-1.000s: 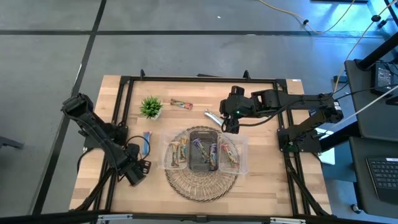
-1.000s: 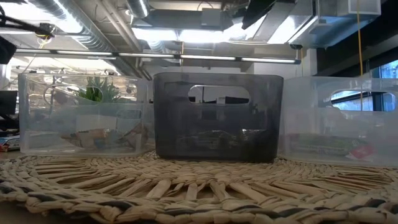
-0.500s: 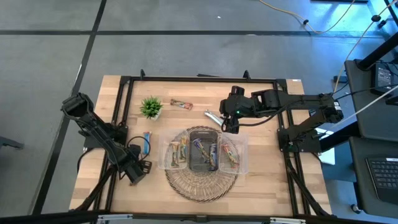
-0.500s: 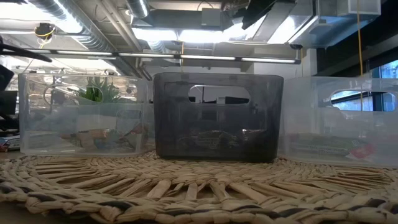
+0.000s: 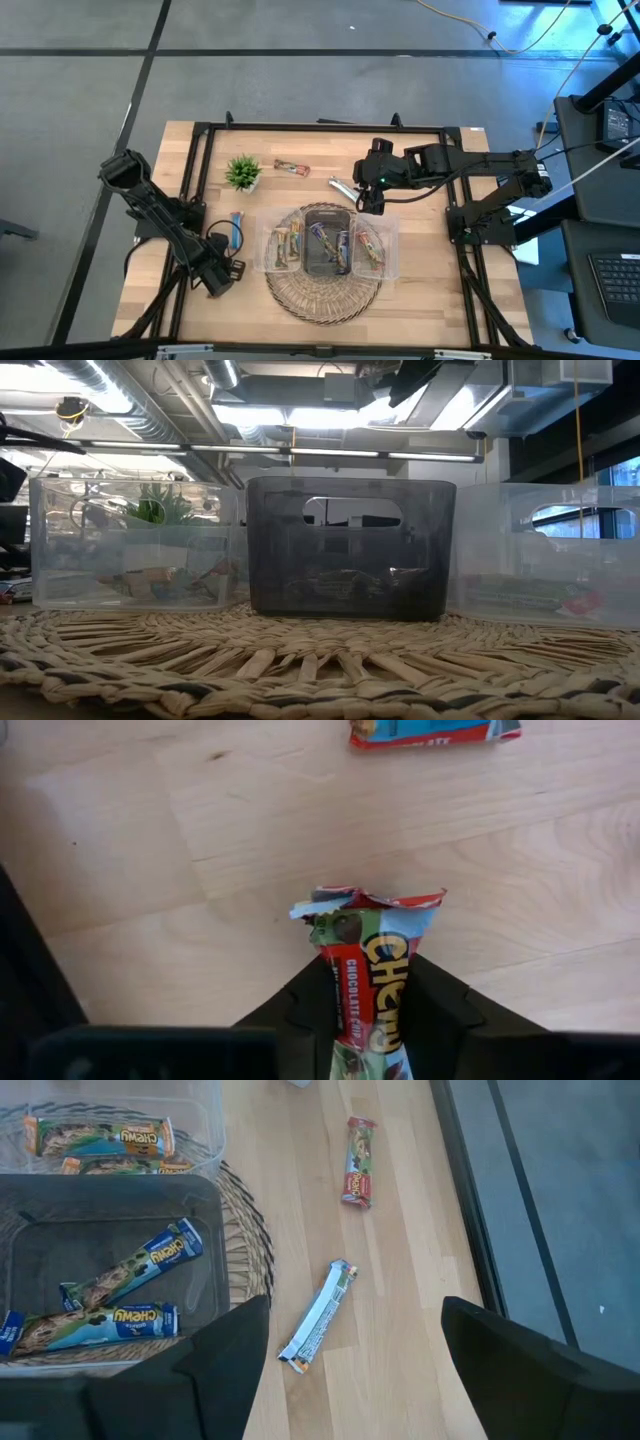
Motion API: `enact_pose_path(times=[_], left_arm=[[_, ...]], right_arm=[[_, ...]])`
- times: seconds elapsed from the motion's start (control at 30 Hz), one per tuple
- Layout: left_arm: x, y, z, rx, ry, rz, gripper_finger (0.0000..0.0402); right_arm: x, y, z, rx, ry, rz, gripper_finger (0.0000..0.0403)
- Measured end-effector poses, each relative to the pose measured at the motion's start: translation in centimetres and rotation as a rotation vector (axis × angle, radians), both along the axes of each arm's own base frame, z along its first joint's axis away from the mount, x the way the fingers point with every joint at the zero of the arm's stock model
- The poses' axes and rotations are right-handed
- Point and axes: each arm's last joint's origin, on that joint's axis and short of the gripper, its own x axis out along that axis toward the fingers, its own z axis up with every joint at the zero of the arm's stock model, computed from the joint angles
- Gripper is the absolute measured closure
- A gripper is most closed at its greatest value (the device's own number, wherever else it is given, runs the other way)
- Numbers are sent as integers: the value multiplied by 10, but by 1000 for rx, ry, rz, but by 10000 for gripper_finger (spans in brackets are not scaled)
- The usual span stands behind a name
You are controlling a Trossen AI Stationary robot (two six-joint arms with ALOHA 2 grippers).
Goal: Pick and place Granola Bars by type
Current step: Put the red granola bar into the right transparent bin
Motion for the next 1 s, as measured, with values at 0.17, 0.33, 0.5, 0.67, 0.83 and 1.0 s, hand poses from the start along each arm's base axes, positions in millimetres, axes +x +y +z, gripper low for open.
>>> enact_pose_path(times=[0.17,0.33,0.5,0.67,0.83,1.0], left_arm=[[4,-2,5,18,-22,-60,326],[12,-8,24,31,-159,-133,327],[17,-6,48,108,-346,-189,327],[19,1,78,236,-571,-223,327],[19,17,112,503,-834,-204,327],[25,32,145,820,-978,-201,327]], right_arm=[[0,0,0,0,0,0,106],[3,0,2,10,-42,9,106],[11,4,7,80,-116,127,106],[16,9,12,169,-189,257,106],[24,13,13,214,-235,293,106],[42,20,6,238,-297,273,106]])
